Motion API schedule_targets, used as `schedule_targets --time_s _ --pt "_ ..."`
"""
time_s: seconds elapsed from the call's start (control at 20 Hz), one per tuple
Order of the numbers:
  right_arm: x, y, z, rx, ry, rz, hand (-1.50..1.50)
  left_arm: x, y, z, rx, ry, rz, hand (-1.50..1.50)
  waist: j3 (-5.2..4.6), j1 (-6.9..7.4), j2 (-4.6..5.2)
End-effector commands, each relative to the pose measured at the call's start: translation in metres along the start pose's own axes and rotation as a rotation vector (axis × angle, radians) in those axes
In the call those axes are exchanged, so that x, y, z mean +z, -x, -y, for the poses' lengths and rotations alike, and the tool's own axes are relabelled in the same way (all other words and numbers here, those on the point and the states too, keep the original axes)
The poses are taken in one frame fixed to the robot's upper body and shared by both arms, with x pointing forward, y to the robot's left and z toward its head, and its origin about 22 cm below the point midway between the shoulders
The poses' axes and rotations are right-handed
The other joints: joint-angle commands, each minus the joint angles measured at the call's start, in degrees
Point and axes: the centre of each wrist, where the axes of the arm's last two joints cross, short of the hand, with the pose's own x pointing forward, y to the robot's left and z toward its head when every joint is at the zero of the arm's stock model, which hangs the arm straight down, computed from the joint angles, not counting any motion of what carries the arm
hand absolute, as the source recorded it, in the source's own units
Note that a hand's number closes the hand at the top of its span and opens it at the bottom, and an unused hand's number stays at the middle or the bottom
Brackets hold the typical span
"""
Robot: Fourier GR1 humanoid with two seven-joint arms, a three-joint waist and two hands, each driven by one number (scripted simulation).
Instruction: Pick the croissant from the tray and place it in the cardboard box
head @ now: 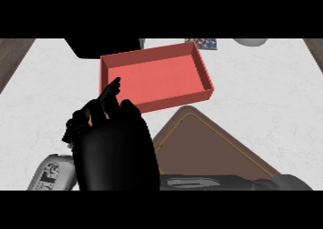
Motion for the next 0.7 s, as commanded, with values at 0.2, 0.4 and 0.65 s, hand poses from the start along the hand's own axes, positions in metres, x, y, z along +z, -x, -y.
schedule_targets --time_s 0.2,0.4,0.65 --pt "-0.047 -0.002 0.019 -0.043 0.045 -0.202 1.5 0.006 0.007 -0.006 -0.009 -0.017 -0.006 0.0 0.03 -0.67 0.27" --pt "-0.083 -0.002 0.022 -0.059 0.05 -0.208 1.5 0.001 0.006 -0.004 0.002 -0.007 0.0 0.0 0.01 -0.12 0.46" --pt "-0.103 0.01 0.004 -0.092 0.058 -0.247 1.5 -0.007 -0.007 0.007 -0.007 0.009 0.004 0.0 0.04 -0.18 0.5"
